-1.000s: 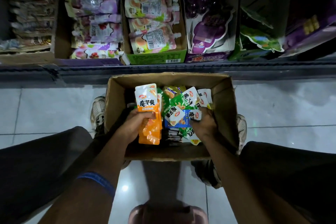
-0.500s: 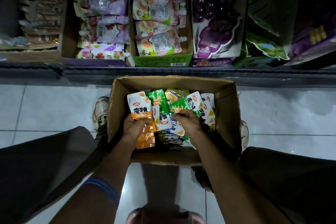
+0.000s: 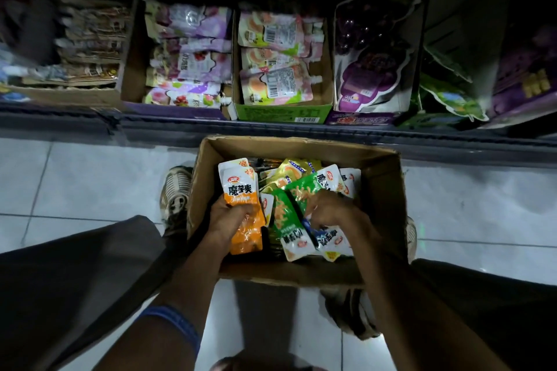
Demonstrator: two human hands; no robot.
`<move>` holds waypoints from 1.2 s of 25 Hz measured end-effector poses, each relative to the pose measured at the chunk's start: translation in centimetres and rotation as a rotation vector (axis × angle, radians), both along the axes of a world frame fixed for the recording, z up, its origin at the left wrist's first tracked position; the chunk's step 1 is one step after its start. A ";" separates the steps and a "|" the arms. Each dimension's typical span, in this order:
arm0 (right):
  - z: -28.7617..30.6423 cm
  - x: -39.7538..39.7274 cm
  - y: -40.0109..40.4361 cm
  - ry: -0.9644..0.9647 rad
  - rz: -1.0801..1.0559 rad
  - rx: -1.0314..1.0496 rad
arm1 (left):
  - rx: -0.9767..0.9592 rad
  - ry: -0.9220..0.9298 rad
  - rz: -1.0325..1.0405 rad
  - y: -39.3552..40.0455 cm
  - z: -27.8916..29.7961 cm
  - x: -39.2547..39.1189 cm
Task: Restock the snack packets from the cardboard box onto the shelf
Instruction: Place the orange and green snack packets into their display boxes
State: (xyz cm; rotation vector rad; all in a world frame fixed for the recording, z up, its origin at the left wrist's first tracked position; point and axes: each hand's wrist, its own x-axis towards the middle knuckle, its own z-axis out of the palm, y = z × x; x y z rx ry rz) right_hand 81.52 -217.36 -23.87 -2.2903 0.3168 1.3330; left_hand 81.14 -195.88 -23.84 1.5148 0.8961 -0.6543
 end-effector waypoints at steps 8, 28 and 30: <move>-2.2 0.4 -1.5 -0.483 0.370 -0.319 | -0.020 -0.068 -0.194 -0.8 -0.3 -0.7; -1.5 -2.8 -4.5 -0.414 0.120 -0.060 | -0.005 -0.076 -0.226 -2.1 -0.8 0.2; -1.6 -3.2 -4.9 -0.347 0.110 0.021 | -0.023 -0.074 -0.228 -2.1 -0.7 0.2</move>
